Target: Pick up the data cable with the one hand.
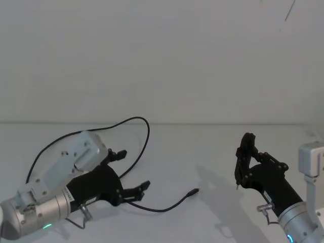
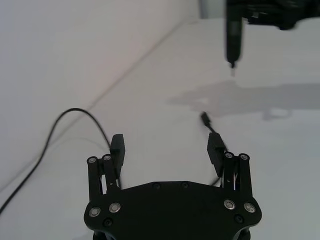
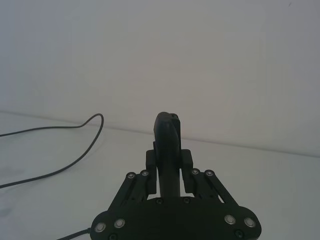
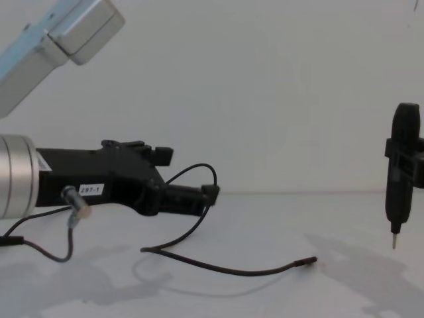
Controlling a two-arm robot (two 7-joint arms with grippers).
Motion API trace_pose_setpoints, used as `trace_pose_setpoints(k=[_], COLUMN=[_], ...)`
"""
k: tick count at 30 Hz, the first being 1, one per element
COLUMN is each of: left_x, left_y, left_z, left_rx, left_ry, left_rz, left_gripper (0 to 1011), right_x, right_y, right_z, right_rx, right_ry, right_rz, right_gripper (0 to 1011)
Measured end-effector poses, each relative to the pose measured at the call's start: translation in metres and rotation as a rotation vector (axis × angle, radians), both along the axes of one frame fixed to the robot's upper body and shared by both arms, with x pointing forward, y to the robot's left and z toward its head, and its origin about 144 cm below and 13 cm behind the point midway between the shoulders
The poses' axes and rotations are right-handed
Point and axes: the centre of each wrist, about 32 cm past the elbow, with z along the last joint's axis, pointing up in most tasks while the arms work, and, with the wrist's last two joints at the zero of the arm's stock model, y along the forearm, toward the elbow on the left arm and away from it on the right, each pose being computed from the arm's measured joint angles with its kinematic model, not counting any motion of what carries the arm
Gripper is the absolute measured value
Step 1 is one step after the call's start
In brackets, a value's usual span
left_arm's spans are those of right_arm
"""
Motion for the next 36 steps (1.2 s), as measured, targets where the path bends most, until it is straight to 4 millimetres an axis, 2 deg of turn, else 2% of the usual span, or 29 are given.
trace_pose_setpoints(k=[14,23,36], left_x=[0.005,0.011,0.017], left_y=[0.001,-0.002,-0.014], left_z=[0.016,0.014,0.007], left_rx=[0.168,0.266,0.31], left_ry=[0.055,0.06,0.057], left_rz=[-0.152,-0.164,-0.143], left_gripper=[1000,1000,1000], right_x=[0.0,0.0,0.0], right_y=[0.0,0.0,0.0], right_z=[0.0,0.0,0.0], right_rx=[0.0,0.0,0.0], right_ry=[0.0,0.0,0.0], right_rz=[0.0,0.0,0.0], right_gripper=[284,284,284])
